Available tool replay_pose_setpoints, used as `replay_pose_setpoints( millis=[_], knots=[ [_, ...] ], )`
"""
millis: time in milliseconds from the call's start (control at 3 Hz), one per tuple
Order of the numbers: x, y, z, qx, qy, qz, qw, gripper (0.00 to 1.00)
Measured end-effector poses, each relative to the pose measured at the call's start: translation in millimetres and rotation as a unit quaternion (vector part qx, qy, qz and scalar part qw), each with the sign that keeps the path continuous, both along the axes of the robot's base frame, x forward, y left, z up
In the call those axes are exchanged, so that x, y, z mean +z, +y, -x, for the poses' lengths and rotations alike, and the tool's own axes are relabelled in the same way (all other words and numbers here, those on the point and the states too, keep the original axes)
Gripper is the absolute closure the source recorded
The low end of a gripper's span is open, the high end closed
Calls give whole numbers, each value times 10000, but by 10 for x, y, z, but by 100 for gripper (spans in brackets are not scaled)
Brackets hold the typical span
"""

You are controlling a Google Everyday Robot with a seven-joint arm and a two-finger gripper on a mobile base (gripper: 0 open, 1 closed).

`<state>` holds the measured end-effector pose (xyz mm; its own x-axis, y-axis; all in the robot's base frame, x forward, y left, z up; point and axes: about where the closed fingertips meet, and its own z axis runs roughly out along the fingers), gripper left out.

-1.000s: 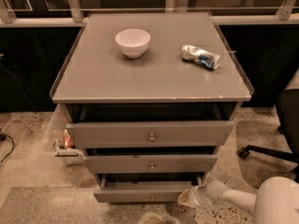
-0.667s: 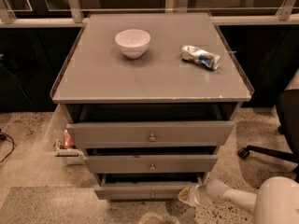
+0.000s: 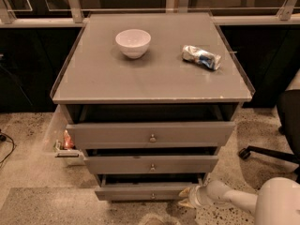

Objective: Close bottom drawer

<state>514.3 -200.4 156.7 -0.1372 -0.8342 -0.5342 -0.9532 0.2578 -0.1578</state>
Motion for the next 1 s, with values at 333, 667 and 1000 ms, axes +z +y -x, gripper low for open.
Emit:
replay_pose_setpoints(
  millis=[333, 667, 1000],
  knots=[
    [0, 0, 0, 0, 0, 0, 10000, 11],
    [-1, 1, 0, 0, 0, 0, 10000, 0],
    [-1, 1, 0, 0, 0, 0, 10000, 0]
  ],
)
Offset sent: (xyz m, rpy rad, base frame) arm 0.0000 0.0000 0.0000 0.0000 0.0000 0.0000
